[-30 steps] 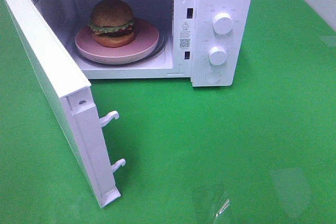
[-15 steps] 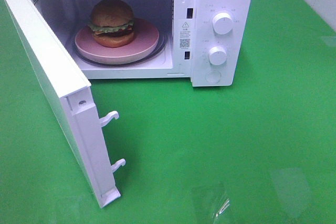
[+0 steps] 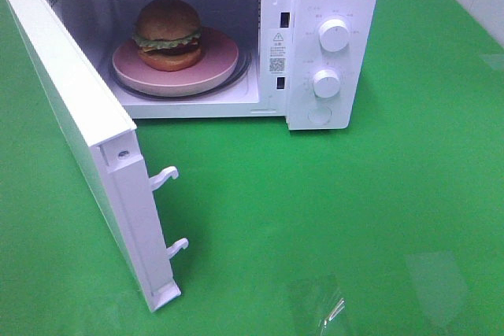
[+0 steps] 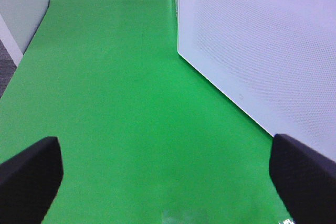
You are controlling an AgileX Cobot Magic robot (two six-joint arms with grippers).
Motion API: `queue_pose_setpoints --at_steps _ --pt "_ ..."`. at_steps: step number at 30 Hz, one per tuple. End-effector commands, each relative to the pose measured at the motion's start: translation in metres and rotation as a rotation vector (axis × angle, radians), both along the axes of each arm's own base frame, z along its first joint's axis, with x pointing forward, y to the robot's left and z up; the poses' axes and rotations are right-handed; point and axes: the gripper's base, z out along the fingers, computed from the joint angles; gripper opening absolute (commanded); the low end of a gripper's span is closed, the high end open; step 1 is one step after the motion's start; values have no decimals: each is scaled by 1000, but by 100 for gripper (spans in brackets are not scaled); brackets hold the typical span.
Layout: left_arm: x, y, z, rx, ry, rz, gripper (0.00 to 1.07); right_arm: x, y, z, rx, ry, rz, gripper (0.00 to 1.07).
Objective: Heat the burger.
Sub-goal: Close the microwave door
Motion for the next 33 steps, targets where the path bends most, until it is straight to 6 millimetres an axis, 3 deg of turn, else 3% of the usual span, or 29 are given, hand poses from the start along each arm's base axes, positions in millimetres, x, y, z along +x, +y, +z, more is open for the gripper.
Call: queue_pose_setpoints --at_steps 1,11,21,23,24,25,26,27,28,29,30,31,32,33 --pt "-2 -1 0 -11 -20 -7 100 -3 0 0 1 -34 2 76" --pt "-2 -1 0 -14 -20 -7 99 -3 0 0 1 -34 2 76" --pt "4 0 21 -16 -124 -1 94 -3 0 0 1 -34 2 76" --pt "12 1 26 -13 -145 5 82 -3 0 0 1 -34 2 76" --pt "12 1 26 -13 -145 5 82 -3 0 0 1 -34 2 76" --pt "18 1 29 -13 -155 8 71 -3 0 0 1 -34 2 76" --pt "18 1 29 -13 -155 8 71 -3 0 0 1 -34 2 76" --pt "23 1 32 -14 -166 10 60 -3 0 0 1 -34 2 76" --pt "23 1 32 -14 -166 10 60 -3 0 0 1 -34 2 76" --pt "30 1 34 -17 -171 11 48 -3 0 0 1 -34 2 76" --pt "30 1 34 -17 -171 11 48 -3 0 0 1 -34 2 76" --pt "36 2 36 -18 -174 13 38 -3 0 0 1 -34 2 76" --pt "36 2 36 -18 -174 13 38 -3 0 0 1 -34 2 76" --pt "45 2 37 -19 -160 15 24 -3 0 0 1 -34 2 76"
